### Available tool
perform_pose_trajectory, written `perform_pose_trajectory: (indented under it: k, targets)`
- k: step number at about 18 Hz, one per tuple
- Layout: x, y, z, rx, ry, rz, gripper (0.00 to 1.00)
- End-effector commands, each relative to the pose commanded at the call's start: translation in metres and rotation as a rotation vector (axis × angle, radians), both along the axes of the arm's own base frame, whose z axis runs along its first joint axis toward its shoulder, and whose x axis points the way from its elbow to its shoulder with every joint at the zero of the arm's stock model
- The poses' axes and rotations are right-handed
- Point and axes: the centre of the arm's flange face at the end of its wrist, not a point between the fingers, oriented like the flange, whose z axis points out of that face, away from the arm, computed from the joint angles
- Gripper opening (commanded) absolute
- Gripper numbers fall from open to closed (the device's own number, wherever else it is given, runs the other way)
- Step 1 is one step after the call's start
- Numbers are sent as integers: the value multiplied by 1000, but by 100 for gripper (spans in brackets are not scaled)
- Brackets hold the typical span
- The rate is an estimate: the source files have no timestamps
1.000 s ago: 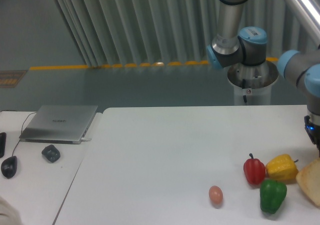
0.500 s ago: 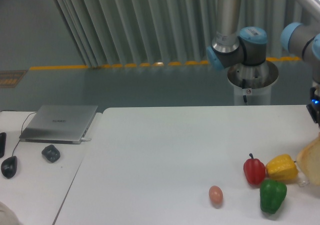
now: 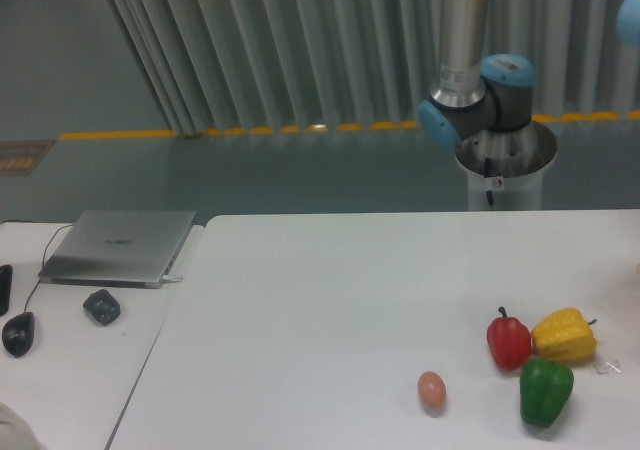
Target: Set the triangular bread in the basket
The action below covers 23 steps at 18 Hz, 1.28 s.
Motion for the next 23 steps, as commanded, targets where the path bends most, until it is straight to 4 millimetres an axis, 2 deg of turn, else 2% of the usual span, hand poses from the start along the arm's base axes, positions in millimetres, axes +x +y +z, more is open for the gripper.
perform_pose_trajectory:
  k: [4,7,9,12,13,14,15,21,23]
  targets:
    - [-22,-51,-3,-9,4,-36,0]
    - [-34,-76,-10,-15,3,-51,0]
    - [-40,-83,-18,-14,-8,-64,0]
    - [-43,-82,-22,-14,5,-67,0]
    - [-43,-83,-22,-14,8,-65,27]
    - [-44,-84,-22,-13,10,-67,79]
    - [-43,-84,-24,-10,10,-67,100]
    - [-44,-81,-19,-39,49,-73,100]
    - [-41,-74,-18,-38,46,-77,100]
